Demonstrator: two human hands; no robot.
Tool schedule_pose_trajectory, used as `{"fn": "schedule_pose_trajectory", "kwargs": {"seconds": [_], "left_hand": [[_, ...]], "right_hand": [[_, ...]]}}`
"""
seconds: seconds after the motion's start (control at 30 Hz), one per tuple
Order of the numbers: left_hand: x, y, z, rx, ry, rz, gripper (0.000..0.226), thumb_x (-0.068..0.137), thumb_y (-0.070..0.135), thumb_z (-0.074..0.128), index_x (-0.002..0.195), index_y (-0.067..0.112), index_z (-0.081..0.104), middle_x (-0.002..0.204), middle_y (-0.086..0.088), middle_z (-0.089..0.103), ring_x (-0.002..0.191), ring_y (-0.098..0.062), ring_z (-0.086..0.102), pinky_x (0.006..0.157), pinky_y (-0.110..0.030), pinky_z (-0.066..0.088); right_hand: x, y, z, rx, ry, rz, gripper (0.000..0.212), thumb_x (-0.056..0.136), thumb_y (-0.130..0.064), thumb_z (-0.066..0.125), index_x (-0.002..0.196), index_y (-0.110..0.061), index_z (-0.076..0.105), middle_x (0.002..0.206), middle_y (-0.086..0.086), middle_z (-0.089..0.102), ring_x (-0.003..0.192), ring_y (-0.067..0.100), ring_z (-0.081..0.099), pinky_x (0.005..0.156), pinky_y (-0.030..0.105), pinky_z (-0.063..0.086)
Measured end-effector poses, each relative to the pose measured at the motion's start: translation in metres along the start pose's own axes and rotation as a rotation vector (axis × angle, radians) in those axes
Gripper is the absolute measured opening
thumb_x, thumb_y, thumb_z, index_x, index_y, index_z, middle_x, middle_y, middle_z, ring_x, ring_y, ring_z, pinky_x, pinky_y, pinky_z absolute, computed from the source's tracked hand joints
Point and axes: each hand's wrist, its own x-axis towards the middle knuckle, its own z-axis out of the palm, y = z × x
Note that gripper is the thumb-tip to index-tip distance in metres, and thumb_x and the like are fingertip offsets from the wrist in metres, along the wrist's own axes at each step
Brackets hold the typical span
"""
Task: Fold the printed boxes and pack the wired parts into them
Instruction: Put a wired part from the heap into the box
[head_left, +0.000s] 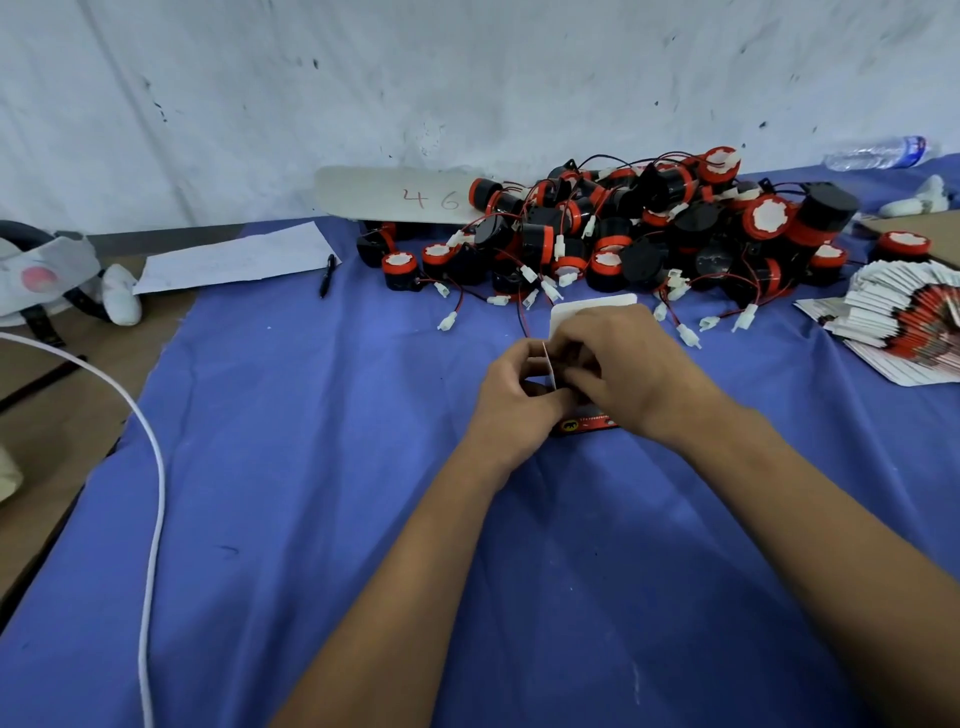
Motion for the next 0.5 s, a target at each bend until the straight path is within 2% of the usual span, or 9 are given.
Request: {"fn": "schedule_pose_trajectory", "kwargs": {"seconds": [0.13,0.2,0.3,0.4,0.5], "left_hand": [[-0.001,0.002,-0.005,-0.007,-0.070,0.007,0.039,0.086,-0.003,0.073,0.119,0.017,0.064,0.116,-0.004,0.072,0.084,-0.017,0.071,0.078,-0.032,0.062],[-0.001,0.002,-0.009,-0.016,-0.121,0.001,0.043,0.085,-0.003,0.076,0.121,0.015,0.063,0.116,-0.008,0.072,0.090,-0.020,0.072,0.083,-0.034,0.062],[-0.002,0.001,-0.012,0.003,-0.131,0.025,0.047,0.081,-0.005,0.082,0.121,0.010,0.061,0.108,-0.012,0.073,0.086,-0.019,0.072,0.082,-0.036,0.063],[-0.001,0.000,-0.009,0.020,-0.115,0.034,0.048,0.080,-0.006,0.082,0.121,0.009,0.061,0.112,-0.013,0.071,0.082,-0.021,0.071,0.083,-0.043,0.064],[0.000,-0.002,-0.008,0.022,-0.111,0.024,0.050,0.081,-0.006,0.081,0.123,0.012,0.062,0.116,-0.011,0.071,0.084,-0.023,0.074,0.084,-0.046,0.064]], "right_hand": [[-0.002,0.000,0.006,-0.021,0.043,0.033,0.012,0.083,0.001,0.068,0.078,-0.009,0.072,0.078,0.001,0.067,0.077,0.022,0.061,0.068,0.035,0.050],[-0.002,-0.001,0.007,-0.021,0.030,0.035,0.013,0.087,-0.003,0.068,0.081,-0.010,0.077,0.085,0.004,0.069,0.081,0.024,0.063,0.071,0.039,0.052],[-0.004,0.000,0.006,0.026,-0.006,0.026,0.016,0.092,-0.007,0.066,0.088,-0.012,0.081,0.092,0.006,0.071,0.087,0.025,0.064,0.075,0.042,0.053],[-0.009,0.000,0.006,0.031,0.030,0.058,0.016,0.085,-0.002,0.068,0.082,-0.014,0.079,0.082,0.001,0.071,0.077,0.022,0.063,0.071,0.040,0.052],[-0.009,-0.004,0.009,0.018,0.096,0.094,0.018,0.078,0.005,0.064,0.072,-0.011,0.071,0.070,-0.001,0.067,0.069,0.020,0.058,0.063,0.032,0.045]]}}
